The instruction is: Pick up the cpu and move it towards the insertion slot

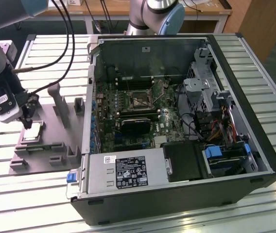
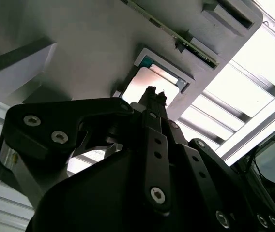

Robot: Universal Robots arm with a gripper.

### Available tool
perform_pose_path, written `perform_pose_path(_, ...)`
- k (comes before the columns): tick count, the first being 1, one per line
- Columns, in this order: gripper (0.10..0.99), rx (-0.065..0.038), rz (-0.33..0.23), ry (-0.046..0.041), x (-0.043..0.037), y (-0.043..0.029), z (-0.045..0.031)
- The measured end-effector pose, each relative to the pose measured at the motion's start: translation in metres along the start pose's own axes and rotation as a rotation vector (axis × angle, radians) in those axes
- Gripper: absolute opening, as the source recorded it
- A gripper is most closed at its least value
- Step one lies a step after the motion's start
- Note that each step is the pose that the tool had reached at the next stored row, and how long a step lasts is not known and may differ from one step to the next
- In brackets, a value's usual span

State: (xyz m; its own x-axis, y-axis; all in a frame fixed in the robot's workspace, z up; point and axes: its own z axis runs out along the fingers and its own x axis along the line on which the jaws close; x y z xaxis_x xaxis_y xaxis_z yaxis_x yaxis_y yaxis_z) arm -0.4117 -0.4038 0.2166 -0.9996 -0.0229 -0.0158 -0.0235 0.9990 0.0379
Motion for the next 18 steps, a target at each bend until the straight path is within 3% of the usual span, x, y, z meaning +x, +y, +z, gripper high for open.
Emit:
perform_pose_path(7, 0.102, 0.000, 0.000, 0.0001, 0.0003, -0.0005, 0.0120)
perform_pose_path(15, 0.102, 0.000, 0.000, 0.0000, 0.0006, -0.0004, 0.0126)
perform_pose_path(18, 0.165, 0.000, 0.000, 0.0000, 0.0007, -0.0005, 0.0127)
